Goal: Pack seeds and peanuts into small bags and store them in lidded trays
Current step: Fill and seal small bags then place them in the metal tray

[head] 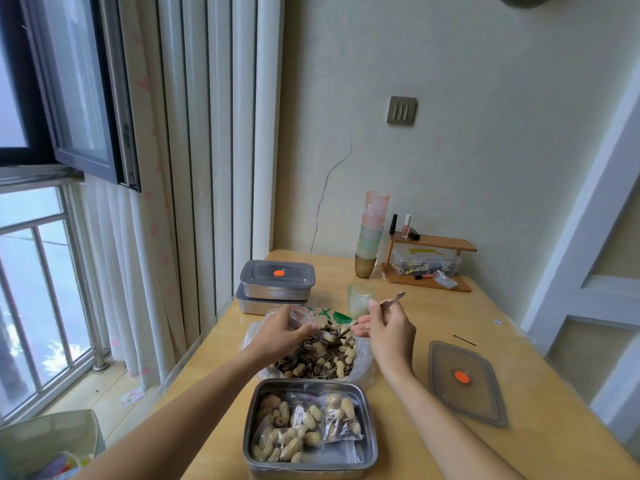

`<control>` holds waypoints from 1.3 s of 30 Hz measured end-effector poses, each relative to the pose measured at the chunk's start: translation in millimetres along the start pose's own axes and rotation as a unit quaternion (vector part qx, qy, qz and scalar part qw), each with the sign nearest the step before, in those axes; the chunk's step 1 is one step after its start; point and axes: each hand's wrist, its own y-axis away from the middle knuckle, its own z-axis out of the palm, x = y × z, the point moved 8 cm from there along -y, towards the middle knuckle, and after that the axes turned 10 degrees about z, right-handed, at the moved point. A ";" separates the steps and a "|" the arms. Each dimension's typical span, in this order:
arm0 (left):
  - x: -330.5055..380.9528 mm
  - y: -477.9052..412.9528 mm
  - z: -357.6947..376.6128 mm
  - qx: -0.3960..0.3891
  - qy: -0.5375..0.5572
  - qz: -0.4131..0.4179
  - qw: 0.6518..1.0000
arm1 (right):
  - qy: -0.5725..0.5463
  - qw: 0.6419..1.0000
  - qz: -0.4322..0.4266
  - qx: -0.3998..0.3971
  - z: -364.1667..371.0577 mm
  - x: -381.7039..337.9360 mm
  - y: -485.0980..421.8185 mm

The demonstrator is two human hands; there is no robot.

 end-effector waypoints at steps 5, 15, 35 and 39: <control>0.2 -0.5 1.2 0.001 -0.005 0.000 1.000 | -0.182 0.965 0.184 0.027 -7.0 34.8 -5.6; -4.0 -1.6 2.2 0.003 -0.026 0.006 1.000 | -0.012 1.000 -0.004 0.013 -9.5 3.6 -3.5; -4.8 -7.0 13.9 -0.029 -0.045 0.004 0.999 | 0.012 0.999 0.031 0.002 -42.1 -21.8 -28.0; -3.6 -9.5 18.0 -0.037 -0.060 -0.001 0.998 | 0.002 1.000 -0.015 -0.016 -37.3 -50.7 -25.2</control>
